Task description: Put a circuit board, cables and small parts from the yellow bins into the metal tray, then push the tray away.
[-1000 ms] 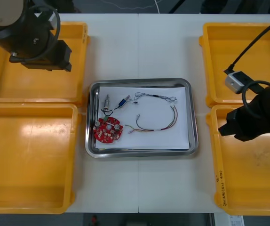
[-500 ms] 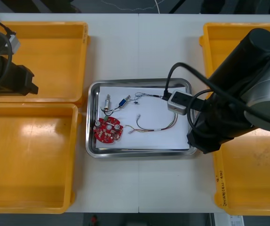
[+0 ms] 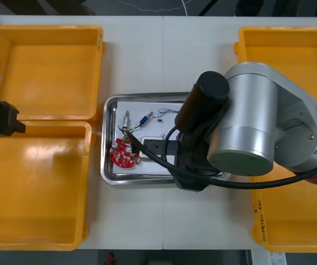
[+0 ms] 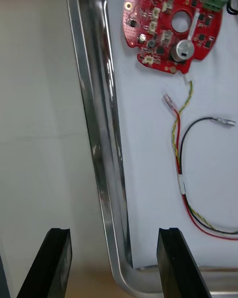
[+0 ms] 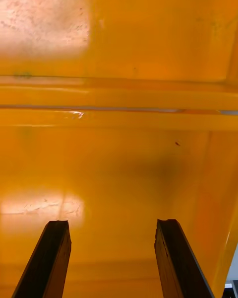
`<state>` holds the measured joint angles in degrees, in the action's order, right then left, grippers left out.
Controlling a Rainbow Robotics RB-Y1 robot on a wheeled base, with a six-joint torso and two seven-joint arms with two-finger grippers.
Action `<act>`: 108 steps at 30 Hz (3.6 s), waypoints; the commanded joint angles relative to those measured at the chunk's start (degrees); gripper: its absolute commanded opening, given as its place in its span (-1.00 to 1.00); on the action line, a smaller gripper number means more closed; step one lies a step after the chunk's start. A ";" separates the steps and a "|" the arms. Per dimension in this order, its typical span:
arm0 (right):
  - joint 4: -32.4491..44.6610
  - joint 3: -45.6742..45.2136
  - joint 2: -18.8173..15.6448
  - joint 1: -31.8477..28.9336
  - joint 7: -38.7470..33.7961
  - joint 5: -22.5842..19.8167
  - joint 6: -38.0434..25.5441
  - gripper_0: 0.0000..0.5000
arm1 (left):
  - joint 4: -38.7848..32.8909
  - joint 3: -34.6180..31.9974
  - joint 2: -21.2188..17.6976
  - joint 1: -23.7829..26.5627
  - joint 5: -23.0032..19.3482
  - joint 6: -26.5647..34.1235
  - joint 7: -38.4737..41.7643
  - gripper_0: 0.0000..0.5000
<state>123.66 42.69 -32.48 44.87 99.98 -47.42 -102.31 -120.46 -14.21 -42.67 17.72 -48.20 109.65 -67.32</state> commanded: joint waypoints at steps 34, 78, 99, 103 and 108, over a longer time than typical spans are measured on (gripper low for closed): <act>-11.95 23.23 7.52 4.17 5.05 17.63 10.99 1.00 | -3.12 -5.56 -3.30 -5.59 -1.63 0.35 3.16 1.00; -16.44 22.96 8.57 4.17 1.98 23.43 11.96 -1.00 | -3.12 -5.56 -3.30 -5.59 -1.63 0.35 3.16 1.00; -21.27 20.06 8.40 8.92 -1.89 22.11 11.96 -1.00 | -3.12 -5.56 -3.30 -5.59 -1.63 0.35 3.16 1.00; -22.85 20.06 9.28 10.41 -2.24 22.11 11.87 -1.00 | -3.12 -5.56 -3.30 -5.59 -1.63 0.35 3.16 1.00; -25.66 20.15 10.86 13.05 -2.51 22.11 11.96 -1.00 | -3.12 -5.56 -3.30 -5.59 -1.63 0.35 3.16 1.00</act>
<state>99.08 64.14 -23.87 54.01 99.43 -24.98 -90.69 -121.88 -18.19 -43.37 13.17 -49.34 109.65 -67.32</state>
